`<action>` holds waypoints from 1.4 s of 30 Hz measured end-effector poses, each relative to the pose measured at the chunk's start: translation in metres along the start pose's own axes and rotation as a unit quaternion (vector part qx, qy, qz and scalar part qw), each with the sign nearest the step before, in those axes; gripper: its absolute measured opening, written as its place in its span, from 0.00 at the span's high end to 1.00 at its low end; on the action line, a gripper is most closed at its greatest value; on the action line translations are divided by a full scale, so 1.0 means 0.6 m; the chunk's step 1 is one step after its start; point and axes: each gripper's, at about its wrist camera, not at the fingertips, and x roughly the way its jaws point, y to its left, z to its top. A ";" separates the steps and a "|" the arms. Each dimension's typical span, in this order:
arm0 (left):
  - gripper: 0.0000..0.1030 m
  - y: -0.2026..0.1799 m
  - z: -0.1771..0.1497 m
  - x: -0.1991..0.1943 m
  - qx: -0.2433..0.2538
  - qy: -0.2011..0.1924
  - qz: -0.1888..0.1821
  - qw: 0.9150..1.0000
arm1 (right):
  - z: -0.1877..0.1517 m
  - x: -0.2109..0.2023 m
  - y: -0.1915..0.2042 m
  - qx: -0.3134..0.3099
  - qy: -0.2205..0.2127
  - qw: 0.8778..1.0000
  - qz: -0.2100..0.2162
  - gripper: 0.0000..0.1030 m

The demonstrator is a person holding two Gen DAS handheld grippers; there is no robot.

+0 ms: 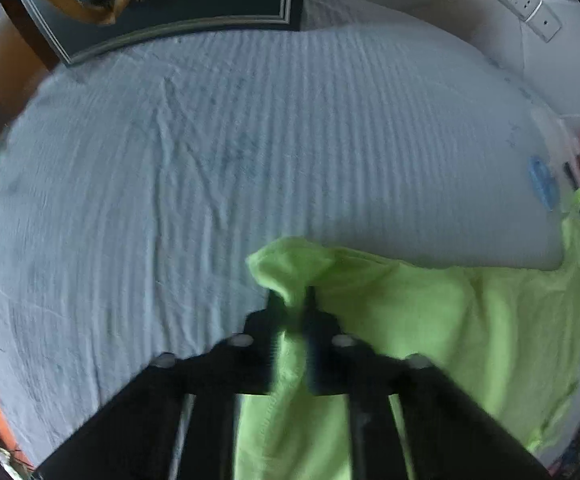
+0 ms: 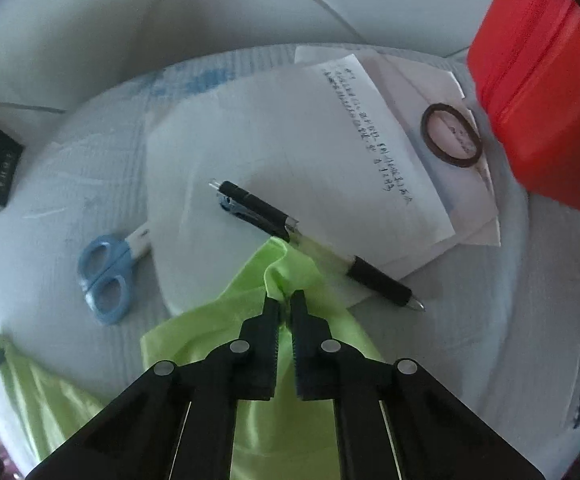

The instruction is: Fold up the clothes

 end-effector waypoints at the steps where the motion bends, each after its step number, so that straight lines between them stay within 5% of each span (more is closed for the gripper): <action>1: 0.94 -0.001 -0.004 -0.003 0.002 -0.001 0.002 1.000 | -0.014 -0.021 -0.005 -0.002 -0.011 1.000 0.010 0.95; 7: 0.94 -0.004 -0.075 -0.085 0.015 -0.067 -0.005 0.998 | -0.097 -0.147 -0.038 -0.014 -0.079 0.994 0.069 0.95; 12: 0.94 -0.008 -0.141 -0.149 0.039 -0.122 -0.007 0.992 | -0.219 -0.223 -0.084 -0.013 -0.104 0.991 0.086 0.95; 17: 0.94 0.000 -0.222 -0.147 0.074 -0.100 -0.009 0.992 | -0.343 -0.217 -0.118 -0.005 -0.053 0.994 0.094 0.94; 20: 0.91 0.002 -0.258 -0.140 0.085 -0.054 -0.028 0.995 | -0.402 -0.192 -0.137 0.009 0.003 0.995 0.094 0.82; 22: 0.74 0.008 -0.274 -0.150 0.078 -0.044 -0.038 0.995 | -0.422 -0.188 -0.152 0.021 0.017 0.996 0.089 0.79; 25: 0.46 0.032 -0.270 -0.182 0.046 -0.064 -0.057 0.995 | -0.420 -0.207 -0.175 0.044 0.008 0.995 0.085 0.79; 29: 0.45 0.057 -0.234 -0.201 -0.004 -0.082 -0.050 0.995 | -0.386 -0.225 -0.188 0.062 -0.010 0.995 0.082 0.79; 36: 0.45 0.045 -0.196 -0.086 -0.019 -0.007 -0.018 1.000 | -0.289 -0.174 -0.176 0.082 0.004 0.995 0.063 0.78; 42: 0.46 0.026 -0.208 -0.043 -0.003 0.014 -0.030 0.999 | -0.239 -0.121 -0.156 0.070 0.023 0.997 0.035 0.53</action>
